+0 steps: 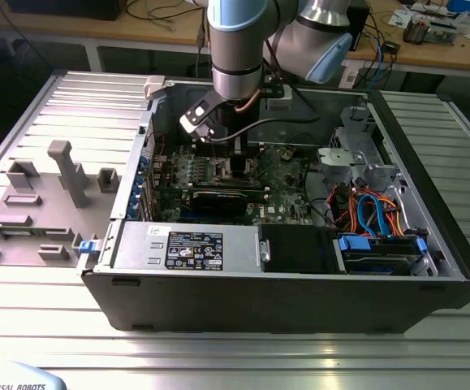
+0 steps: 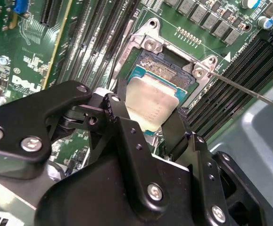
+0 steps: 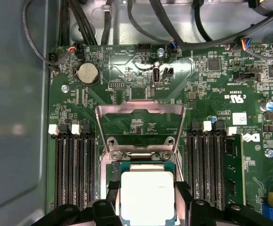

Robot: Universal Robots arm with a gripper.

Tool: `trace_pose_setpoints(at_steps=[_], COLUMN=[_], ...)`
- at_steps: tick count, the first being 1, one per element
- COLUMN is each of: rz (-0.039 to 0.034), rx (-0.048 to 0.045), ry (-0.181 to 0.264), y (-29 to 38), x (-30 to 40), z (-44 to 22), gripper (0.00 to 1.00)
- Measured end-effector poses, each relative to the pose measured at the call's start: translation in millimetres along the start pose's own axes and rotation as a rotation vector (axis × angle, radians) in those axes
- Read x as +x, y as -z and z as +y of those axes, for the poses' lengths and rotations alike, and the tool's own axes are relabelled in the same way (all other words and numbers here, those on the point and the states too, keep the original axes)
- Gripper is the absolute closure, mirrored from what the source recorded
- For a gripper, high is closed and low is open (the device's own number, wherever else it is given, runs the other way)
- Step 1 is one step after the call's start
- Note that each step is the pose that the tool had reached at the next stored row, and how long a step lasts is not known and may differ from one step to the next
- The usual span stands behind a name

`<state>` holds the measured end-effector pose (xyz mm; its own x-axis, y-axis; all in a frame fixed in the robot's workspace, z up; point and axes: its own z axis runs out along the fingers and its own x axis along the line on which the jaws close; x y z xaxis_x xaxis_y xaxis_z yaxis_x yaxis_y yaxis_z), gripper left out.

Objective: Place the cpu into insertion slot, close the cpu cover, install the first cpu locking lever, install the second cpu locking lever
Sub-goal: 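Place the cpu into insertion slot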

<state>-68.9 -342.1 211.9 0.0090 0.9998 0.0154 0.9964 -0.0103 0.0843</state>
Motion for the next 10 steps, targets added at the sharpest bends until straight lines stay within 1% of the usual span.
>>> trace_pose_setpoints(at_steps=[5, 6, 10], rz=[0.0001, 0.0001, 0.0001], rx=[0.0, -0.0001, -0.0001], ry=[0.0, 0.0, 0.0], y=[-4.5, -6.6, -10.3], x=[2.1, 3.4, 6.0], z=[-2.7, -3.5, -4.9], gripper=[0.46, 0.46, 0.46])
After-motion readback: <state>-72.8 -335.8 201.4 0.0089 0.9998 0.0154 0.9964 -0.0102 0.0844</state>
